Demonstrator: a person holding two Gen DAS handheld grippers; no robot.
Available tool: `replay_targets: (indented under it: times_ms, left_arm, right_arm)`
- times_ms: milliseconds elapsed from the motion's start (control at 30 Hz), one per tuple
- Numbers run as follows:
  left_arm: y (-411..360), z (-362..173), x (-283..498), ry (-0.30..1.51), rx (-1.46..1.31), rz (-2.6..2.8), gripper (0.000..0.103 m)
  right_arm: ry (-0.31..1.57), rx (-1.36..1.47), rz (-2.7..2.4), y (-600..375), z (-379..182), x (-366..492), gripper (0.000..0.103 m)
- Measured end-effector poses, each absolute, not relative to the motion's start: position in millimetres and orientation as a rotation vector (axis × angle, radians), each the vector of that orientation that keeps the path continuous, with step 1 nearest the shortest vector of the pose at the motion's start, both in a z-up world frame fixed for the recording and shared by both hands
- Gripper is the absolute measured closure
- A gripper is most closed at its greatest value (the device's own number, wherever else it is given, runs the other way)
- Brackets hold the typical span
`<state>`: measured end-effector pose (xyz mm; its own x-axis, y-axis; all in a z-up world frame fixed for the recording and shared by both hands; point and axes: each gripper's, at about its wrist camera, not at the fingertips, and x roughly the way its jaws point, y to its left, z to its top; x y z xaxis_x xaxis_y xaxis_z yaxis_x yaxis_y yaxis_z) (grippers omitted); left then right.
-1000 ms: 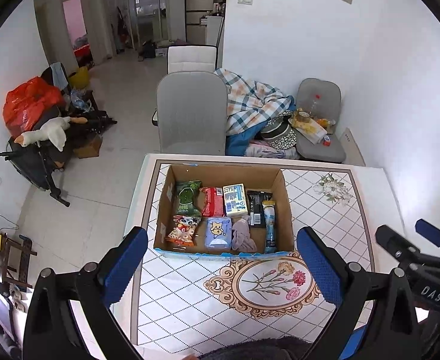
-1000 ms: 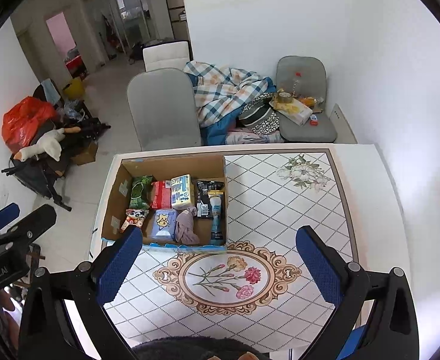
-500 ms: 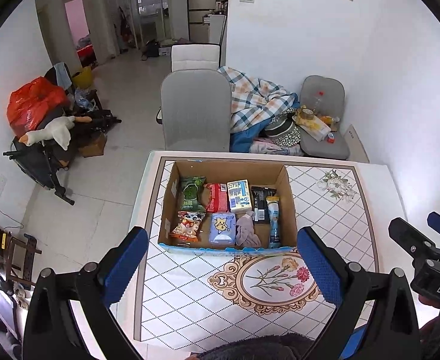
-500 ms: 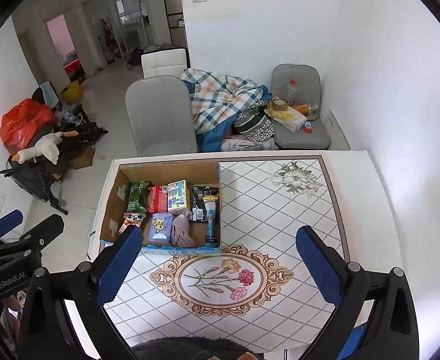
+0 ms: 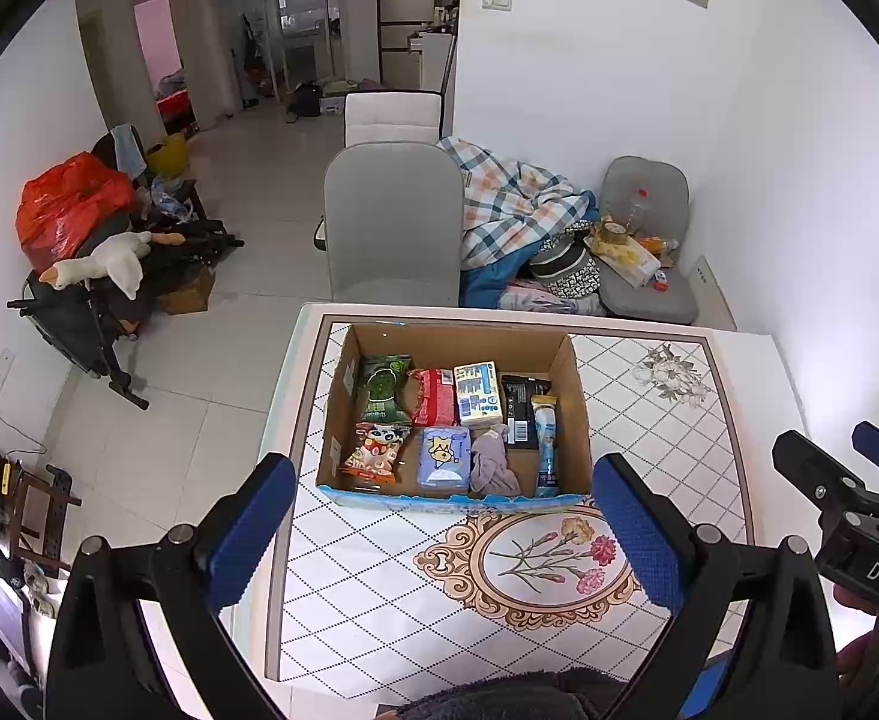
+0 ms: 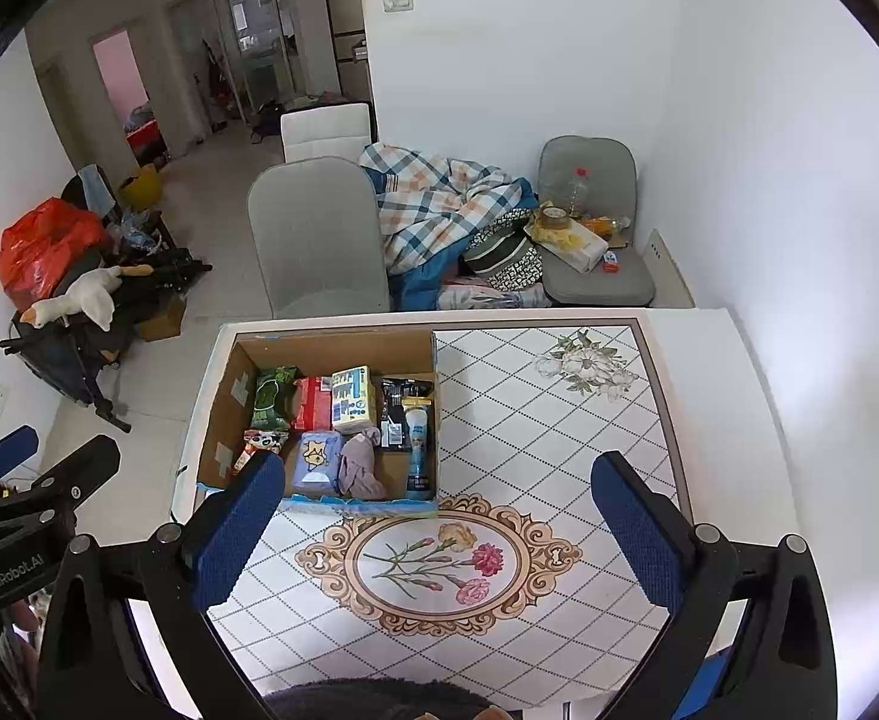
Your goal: Organize soft objects
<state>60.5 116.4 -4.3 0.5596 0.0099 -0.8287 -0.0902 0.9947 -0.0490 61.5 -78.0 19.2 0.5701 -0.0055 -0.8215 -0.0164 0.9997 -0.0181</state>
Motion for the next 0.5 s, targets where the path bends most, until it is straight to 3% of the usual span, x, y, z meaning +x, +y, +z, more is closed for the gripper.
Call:
replay_targets:
  times_ms: [500]
  left_arm:
    - [113.7, -3.8, 61.3, 0.978, -0.091, 0.059, 0.001]
  right_arm:
    - [0.963, -0.022, 0.003, -81.9, 15.0, 61.5, 0.0]
